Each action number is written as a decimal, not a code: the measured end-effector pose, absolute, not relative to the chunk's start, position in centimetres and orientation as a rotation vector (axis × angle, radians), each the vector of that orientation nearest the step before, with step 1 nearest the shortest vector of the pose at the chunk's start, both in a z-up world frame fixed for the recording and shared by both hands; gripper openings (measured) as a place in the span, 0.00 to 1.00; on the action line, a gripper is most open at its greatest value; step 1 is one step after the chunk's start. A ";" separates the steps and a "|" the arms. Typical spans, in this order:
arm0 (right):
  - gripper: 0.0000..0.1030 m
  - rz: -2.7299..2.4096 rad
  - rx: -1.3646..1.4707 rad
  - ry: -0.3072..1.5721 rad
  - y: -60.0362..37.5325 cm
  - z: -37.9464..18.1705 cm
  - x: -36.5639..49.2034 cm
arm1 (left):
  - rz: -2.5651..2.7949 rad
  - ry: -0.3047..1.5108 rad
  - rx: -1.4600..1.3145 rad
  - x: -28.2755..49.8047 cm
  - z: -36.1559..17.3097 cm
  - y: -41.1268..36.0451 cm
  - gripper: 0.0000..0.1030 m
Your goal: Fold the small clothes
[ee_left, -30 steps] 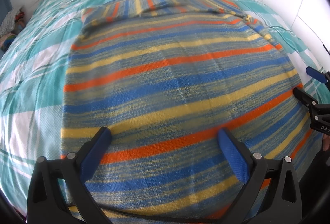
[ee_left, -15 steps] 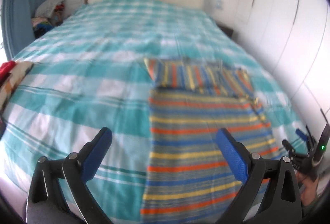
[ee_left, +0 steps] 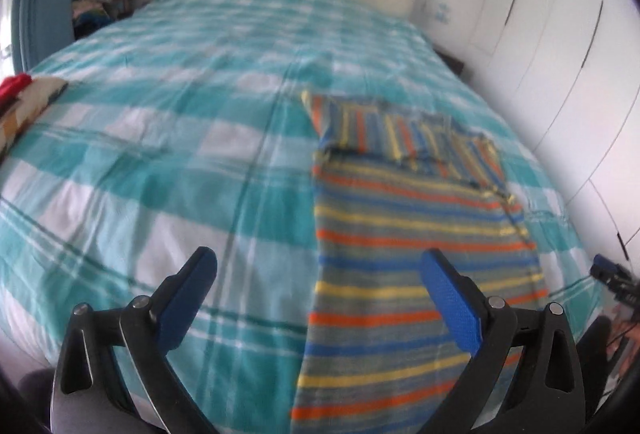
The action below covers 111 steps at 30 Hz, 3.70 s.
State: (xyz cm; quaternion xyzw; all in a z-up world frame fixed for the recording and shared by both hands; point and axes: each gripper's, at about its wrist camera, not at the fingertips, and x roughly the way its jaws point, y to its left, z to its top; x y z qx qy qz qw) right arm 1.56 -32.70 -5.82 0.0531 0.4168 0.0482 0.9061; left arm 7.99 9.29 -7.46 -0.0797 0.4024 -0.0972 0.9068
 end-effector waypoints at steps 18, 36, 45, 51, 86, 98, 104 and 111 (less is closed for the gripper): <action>0.52 0.281 0.334 1.280 -30.9 -14.9 -3.3 | -0.308 1.156 0.137 0.0 -14.5 4.6 0.66; 0.06 0.327 0.699 0.944 -36.6 -8.6 11.8 | -0.448 0.931 -0.354 18.9 -6.5 8.7 0.05; 0.06 0.192 0.795 0.920 -41.0 -9.4 29.0 | -0.362 0.951 -0.355 35.3 -8.0 5.8 0.08; 0.38 0.118 0.883 0.799 -43.3 -11.9 34.7 | -0.190 0.952 -0.419 41.5 -10.2 6.7 0.70; 0.25 0.221 0.526 1.059 -37.4 -14.6 19.0 | -0.239 1.028 -0.423 24.1 -14.4 14.6 0.17; 0.44 0.240 0.477 0.963 -38.4 -11.4 17.4 | -0.402 0.989 -0.399 26.4 -13.5 10.2 0.54; 0.18 0.210 0.460 1.048 -36.8 -15.0 19.3 | -0.346 1.076 -0.231 26.3 -14.8 6.3 0.04; 0.09 0.247 0.465 1.078 -37.0 -13.7 17.6 | -0.383 1.104 -0.215 25.0 -14.1 8.0 0.02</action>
